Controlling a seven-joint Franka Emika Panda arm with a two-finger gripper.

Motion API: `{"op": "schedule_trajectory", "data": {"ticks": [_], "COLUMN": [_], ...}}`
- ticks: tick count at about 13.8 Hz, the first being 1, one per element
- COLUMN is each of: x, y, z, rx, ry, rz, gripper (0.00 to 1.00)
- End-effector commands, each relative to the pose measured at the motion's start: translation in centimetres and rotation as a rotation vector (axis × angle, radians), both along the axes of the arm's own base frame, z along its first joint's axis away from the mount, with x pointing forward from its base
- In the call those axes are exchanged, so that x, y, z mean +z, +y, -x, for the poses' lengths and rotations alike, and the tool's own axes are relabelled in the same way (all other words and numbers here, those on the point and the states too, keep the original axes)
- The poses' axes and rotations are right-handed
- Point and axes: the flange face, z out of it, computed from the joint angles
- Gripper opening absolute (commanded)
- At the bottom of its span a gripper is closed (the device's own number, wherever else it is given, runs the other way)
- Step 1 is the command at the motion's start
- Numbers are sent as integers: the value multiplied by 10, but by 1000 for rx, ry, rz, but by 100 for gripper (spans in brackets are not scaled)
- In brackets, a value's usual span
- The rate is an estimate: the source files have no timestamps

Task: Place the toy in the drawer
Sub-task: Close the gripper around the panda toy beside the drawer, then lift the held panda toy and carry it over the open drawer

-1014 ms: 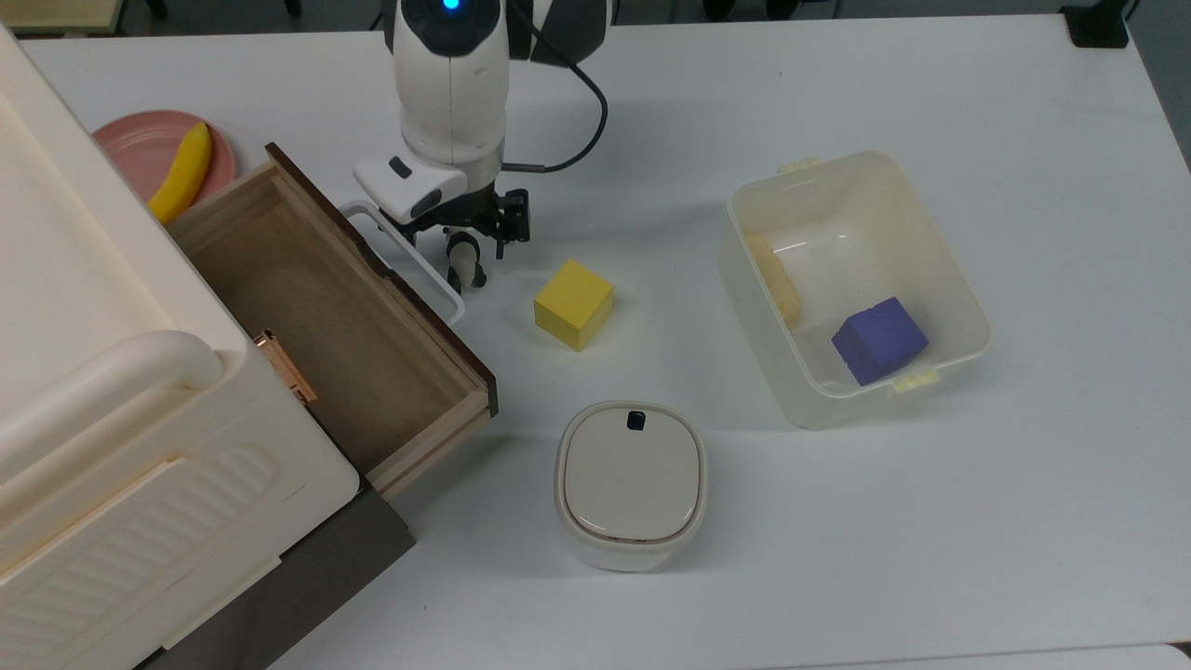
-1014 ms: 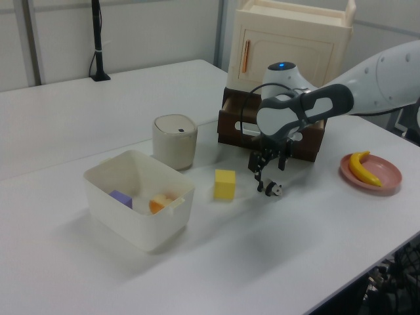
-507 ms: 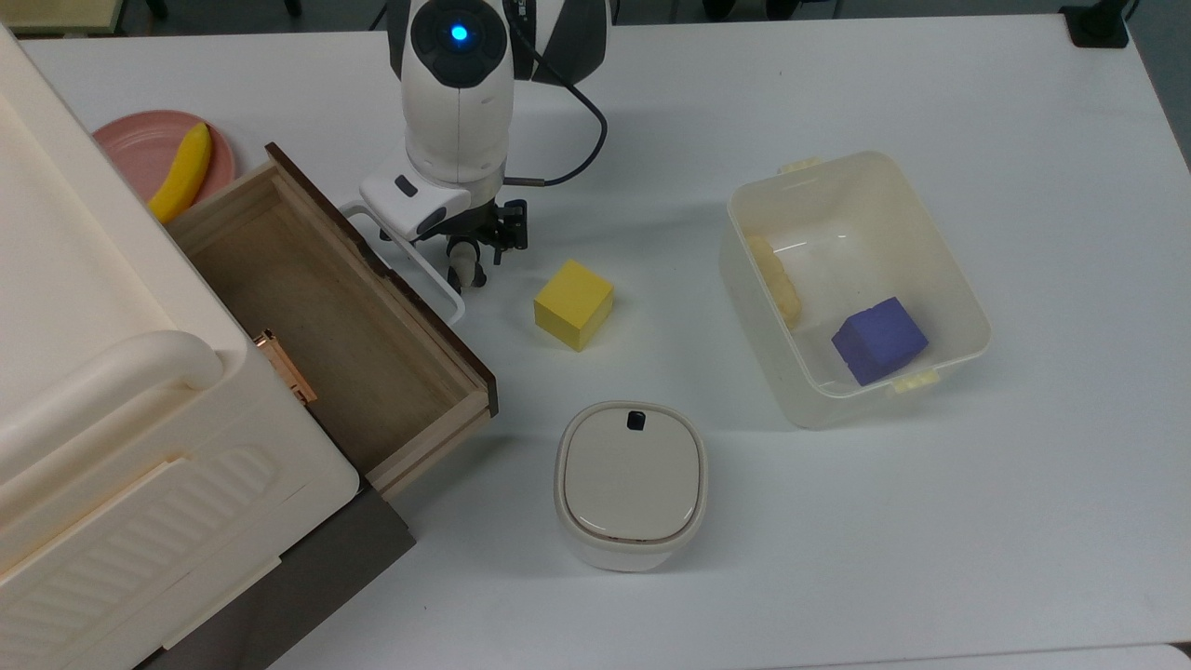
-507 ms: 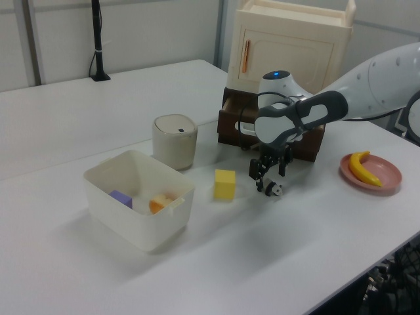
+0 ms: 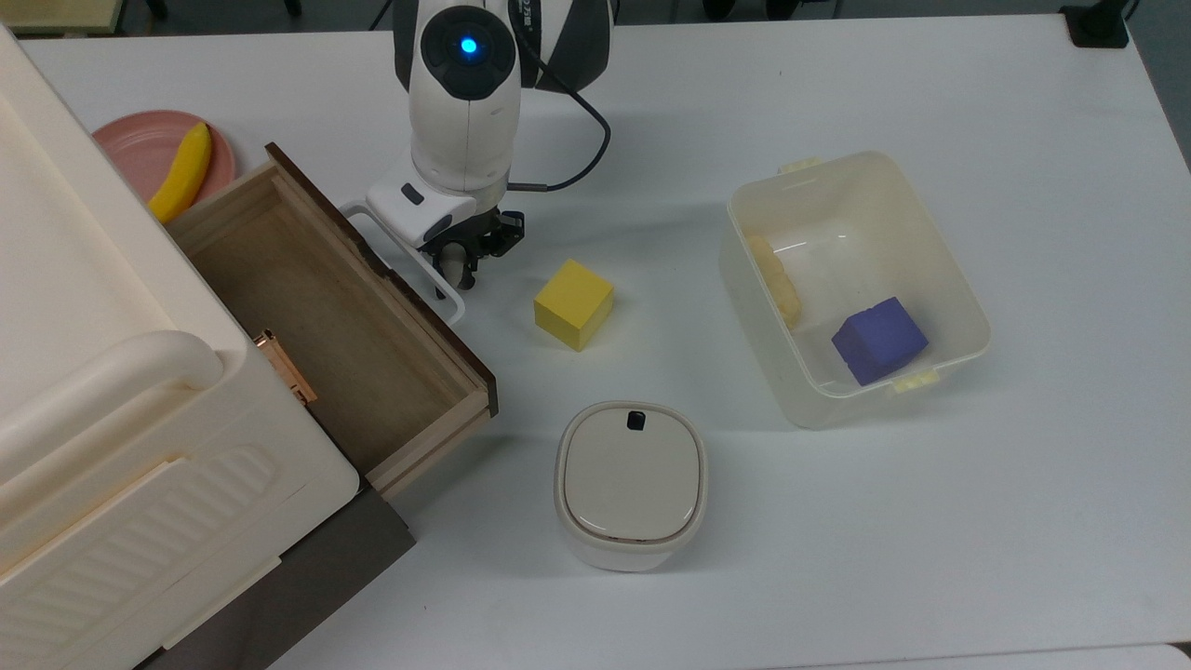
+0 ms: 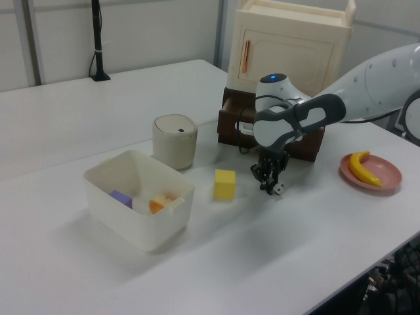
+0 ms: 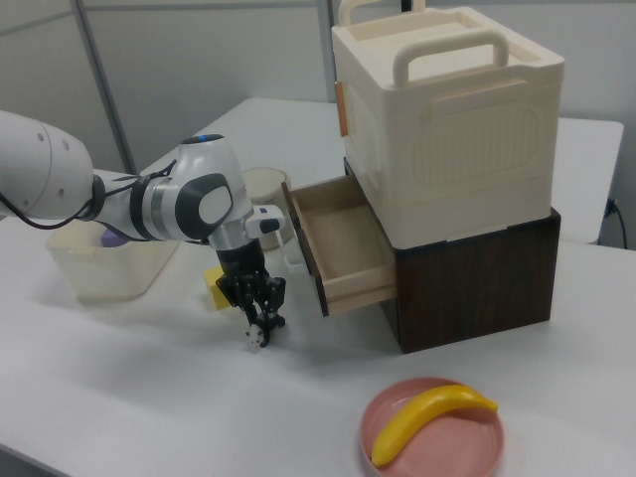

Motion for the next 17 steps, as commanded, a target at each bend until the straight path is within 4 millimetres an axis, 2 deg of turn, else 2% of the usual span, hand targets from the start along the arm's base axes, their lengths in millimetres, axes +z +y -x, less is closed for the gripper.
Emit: {"op": "schedule_trajectory", "data": {"ticks": [1, 3, 6, 7, 9, 10, 11, 12, 13, 15, 16, 17], "x": [19, 42, 105, 122, 156, 182, 200, 225, 236, 238, 238, 235], "y": [17, 34, 90, 100, 101, 100, 97, 80, 53, -5, -24, -51], "z": [-11, -14, -26, -26, -32, -37, -39, -42, -42, -42, -41, -39], "rx": [14, -8, -36, -47, -55, -67, -78, -108, -148, -225, -240, -258], "ry": [-53, -101, -222, -226, -265, -306, -336, -378, -394, -404, -403, -396], "rz": [-9, -19, -57, -59, -67, -84, -101, -113, -111, -84, -75, -75], "gripper": [0, 0, 0, 0, 0, 0, 0, 0, 0, 0, 0, 0]}}
